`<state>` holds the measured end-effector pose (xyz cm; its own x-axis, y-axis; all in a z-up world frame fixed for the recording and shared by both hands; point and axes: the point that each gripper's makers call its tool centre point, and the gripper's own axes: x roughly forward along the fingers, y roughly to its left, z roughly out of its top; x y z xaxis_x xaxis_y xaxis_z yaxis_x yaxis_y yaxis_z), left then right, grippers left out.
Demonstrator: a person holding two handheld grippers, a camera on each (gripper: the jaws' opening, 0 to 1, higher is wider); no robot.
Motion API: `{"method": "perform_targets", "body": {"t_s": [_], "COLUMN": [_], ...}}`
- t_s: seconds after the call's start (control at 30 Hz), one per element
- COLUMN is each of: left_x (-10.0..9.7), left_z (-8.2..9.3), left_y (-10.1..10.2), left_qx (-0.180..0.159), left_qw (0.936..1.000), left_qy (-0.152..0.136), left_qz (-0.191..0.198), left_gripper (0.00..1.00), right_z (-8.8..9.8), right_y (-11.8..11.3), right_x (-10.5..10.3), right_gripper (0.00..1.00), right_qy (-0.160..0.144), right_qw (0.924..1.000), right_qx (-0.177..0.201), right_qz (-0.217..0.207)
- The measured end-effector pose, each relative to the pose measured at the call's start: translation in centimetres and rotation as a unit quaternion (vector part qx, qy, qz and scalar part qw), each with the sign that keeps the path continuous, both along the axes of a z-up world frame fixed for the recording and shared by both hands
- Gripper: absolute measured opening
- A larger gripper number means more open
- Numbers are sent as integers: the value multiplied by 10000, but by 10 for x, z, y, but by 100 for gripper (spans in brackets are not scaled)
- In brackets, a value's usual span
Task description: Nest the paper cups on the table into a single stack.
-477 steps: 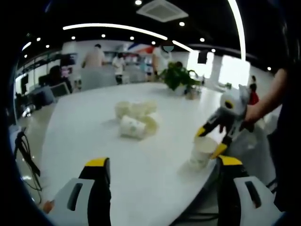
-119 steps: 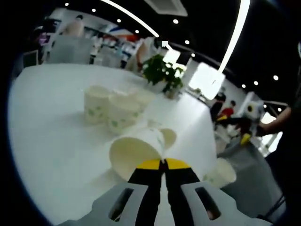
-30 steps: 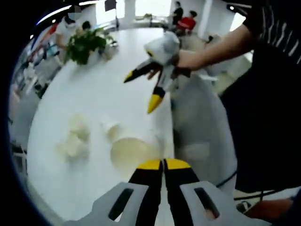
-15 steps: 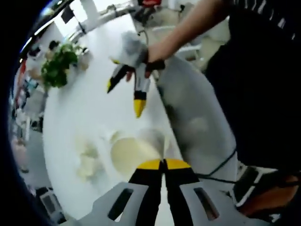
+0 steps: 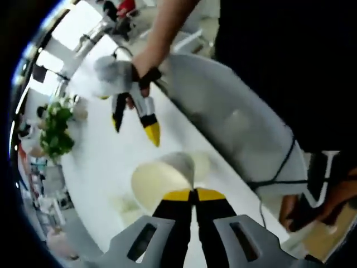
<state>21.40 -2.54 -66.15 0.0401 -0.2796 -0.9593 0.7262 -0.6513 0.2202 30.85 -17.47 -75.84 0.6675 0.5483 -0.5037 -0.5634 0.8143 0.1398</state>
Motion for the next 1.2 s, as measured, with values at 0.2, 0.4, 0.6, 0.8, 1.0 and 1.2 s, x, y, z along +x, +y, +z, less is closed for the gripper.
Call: {"method": "perform_targets", "body": {"t_s": [0.2, 0.4, 0.6, 0.8, 1.0, 1.2], "left_x": [-3, -3, 0, 4, 4, 3], "left_z": [-14, -28, -39, -49, -56, -67], "left_y": [1, 5, 4, 6, 5, 6], "left_qx": [42, 145, 159, 263, 301, 343], "left_qw": [9995, 9990, 9992, 9989, 9978, 9972], "left_qy": [10, 16, 151, 53, 98, 94], "left_qz": [-322, -433, -337, -384, -591, -657], "left_gripper": [0, 0, 0, 0, 0, 0], "right_z": [-3, -3, -6, -7, -7, -8], "right_y": [-3, -6, -8, -10, -10, -12], "right_x": [0, -1, -4, -4, -5, -6], "right_gripper": [98, 98, 98, 97, 97, 97], "right_qy": [36, 44, 100, 117, 138, 164], "right_qw": [10000, 9999, 9999, 9998, 9998, 9997], "right_qx": [4, 41, 51, 75, 78, 84], "right_qz": [-37, -86, -110, -131, -127, -141]}}
